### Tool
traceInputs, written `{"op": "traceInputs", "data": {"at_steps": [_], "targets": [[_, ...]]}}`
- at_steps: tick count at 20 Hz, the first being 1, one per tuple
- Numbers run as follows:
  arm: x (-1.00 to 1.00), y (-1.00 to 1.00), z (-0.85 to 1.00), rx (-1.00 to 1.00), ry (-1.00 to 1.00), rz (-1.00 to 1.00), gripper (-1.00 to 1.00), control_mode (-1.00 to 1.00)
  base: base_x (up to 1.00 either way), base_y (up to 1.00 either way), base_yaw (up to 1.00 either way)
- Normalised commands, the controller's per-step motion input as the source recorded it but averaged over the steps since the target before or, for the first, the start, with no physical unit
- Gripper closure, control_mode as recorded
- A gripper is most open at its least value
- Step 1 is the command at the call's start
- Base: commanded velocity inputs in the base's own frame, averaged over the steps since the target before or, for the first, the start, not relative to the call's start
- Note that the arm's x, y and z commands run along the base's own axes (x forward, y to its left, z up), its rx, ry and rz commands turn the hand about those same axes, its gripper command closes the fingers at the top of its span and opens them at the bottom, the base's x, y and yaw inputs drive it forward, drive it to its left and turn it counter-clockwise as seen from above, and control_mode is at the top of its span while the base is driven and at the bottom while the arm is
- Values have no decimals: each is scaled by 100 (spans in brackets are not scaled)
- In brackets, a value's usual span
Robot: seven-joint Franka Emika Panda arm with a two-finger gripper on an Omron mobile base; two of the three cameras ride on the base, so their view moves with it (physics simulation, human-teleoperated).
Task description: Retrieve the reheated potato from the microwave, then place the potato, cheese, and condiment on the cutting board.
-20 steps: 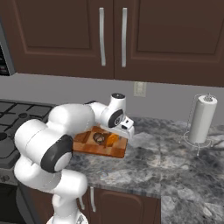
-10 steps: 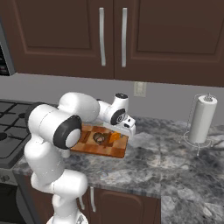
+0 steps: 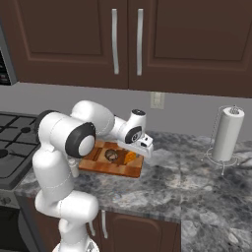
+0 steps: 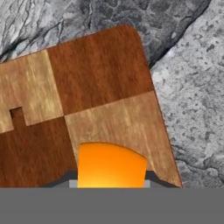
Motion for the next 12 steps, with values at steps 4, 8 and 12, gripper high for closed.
{"op": "traceInputs", "data": {"at_steps": [4, 8, 12], "targets": [[0, 0, -5, 2, 0, 0, -100, -100, 0, 0, 0], [-9, 0, 6, 2, -4, 0, -100, -100, 0, 0, 0], [-29, 0, 31, 4, -8, 0, -100, -100, 0, 0, 0]]}}
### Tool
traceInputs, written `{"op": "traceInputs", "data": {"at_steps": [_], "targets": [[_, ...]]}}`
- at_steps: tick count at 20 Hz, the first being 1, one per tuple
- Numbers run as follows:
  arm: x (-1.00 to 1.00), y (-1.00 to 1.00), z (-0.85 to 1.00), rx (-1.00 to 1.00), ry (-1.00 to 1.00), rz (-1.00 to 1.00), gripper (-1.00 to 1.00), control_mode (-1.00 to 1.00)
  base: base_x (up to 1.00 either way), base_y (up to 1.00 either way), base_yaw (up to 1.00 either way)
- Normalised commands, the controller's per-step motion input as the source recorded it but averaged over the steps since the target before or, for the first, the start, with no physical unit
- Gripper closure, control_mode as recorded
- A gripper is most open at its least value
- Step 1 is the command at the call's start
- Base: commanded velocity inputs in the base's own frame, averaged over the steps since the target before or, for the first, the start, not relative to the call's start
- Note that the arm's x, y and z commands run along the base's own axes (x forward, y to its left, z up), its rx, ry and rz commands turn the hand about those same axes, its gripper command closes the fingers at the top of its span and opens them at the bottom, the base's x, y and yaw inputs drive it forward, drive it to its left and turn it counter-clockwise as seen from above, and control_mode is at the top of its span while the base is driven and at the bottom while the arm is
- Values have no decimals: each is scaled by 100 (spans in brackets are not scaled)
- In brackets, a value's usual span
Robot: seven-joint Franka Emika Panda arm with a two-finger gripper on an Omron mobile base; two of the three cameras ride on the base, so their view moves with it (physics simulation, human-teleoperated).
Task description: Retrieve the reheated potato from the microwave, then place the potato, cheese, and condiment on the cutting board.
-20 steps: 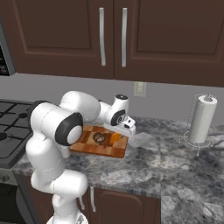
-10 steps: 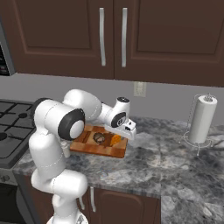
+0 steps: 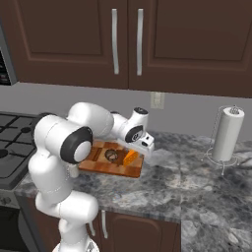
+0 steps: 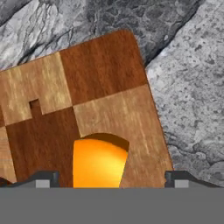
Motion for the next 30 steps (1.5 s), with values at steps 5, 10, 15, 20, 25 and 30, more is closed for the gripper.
{"op": "traceInputs", "data": {"at_steps": [5, 10, 15, 20, 25, 30], "targets": [[-53, 0, 42, 5, -11, 0, -100, -100, 0, 0, 0], [-83, 0, 51, 2, -11, 0, -100, -100, 0, 0, 0], [-94, 33, 58, 0, -2, 0, -100, -100, 0, 0, 0], [-93, 77, 41, 0, 0, 6, -100, -100, 0, 0, 0], [-54, 100, 36, 0, 0, 14, -100, -100, 0, 0, 0], [-29, 96, 34, 0, 0, 18, -100, -100, 0, 0, 0]]}}
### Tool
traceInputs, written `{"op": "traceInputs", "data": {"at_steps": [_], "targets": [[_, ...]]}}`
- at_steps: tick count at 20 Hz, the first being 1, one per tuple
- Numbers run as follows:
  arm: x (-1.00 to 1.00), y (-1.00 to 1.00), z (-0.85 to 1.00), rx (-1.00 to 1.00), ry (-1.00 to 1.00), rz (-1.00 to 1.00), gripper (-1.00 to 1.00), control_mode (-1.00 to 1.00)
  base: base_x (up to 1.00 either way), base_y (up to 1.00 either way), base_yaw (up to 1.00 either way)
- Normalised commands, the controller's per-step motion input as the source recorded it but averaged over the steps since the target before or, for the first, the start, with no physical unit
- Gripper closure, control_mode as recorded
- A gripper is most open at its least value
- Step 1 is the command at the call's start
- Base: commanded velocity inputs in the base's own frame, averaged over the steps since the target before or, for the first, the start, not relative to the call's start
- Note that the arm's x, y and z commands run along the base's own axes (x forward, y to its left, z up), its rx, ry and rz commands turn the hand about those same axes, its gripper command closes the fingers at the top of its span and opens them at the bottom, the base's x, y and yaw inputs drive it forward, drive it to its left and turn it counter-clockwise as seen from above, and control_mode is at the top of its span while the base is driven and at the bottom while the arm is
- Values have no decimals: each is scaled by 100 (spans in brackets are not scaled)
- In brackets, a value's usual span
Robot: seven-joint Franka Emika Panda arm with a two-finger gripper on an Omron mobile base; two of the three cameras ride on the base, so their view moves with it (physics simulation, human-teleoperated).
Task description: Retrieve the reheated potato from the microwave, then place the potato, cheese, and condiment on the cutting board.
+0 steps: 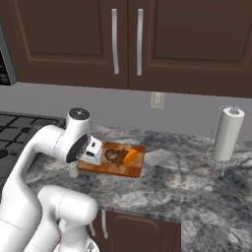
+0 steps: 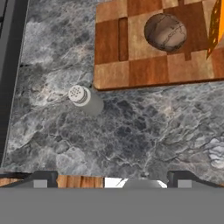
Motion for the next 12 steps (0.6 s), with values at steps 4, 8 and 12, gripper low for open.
{"op": "traceInputs", "data": {"at_steps": [4, 8, 12], "targets": [[-2, 68, 16, -1, 0, 17, -100, -100, 0, 0, 0], [18, 42, 0, -1, 1, 12, -100, -100, 0, 0, 0], [39, 23, -1, -5, 2, 4, -100, -100, 0, 0, 0]]}}
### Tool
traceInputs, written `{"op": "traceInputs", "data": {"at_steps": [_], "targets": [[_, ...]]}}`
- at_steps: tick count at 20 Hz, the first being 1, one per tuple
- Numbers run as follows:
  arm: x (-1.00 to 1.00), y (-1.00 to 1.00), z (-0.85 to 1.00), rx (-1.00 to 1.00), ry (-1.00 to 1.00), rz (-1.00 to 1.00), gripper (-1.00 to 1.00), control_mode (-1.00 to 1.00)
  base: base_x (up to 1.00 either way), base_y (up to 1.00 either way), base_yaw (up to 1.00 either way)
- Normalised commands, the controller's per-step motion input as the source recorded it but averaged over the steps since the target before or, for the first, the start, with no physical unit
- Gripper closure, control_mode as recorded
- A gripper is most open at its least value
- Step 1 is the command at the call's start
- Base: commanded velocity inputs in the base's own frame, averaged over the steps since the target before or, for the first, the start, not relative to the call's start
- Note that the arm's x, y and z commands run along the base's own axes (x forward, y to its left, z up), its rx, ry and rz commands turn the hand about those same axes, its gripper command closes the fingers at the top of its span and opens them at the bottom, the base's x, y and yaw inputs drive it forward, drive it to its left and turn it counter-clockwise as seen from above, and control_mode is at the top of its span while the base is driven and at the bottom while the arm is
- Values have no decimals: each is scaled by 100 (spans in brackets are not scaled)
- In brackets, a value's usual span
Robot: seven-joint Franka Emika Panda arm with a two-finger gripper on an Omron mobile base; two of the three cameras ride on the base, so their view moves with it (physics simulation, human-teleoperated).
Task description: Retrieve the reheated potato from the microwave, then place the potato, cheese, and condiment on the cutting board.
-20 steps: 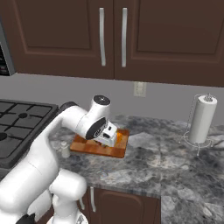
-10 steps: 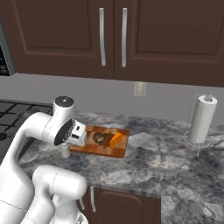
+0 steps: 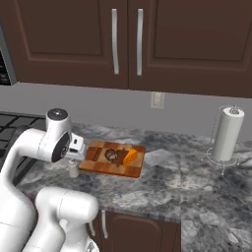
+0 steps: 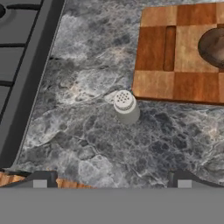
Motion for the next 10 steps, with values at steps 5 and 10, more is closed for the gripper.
{"op": "traceInputs", "data": {"at_steps": [5, 10], "targets": [[40, 11, -21, -7, 5, 0, -100, -100, 0, 0, 0], [25, 0, -37, -4, 8, 0, -100, -100, 0, 0, 0]]}}
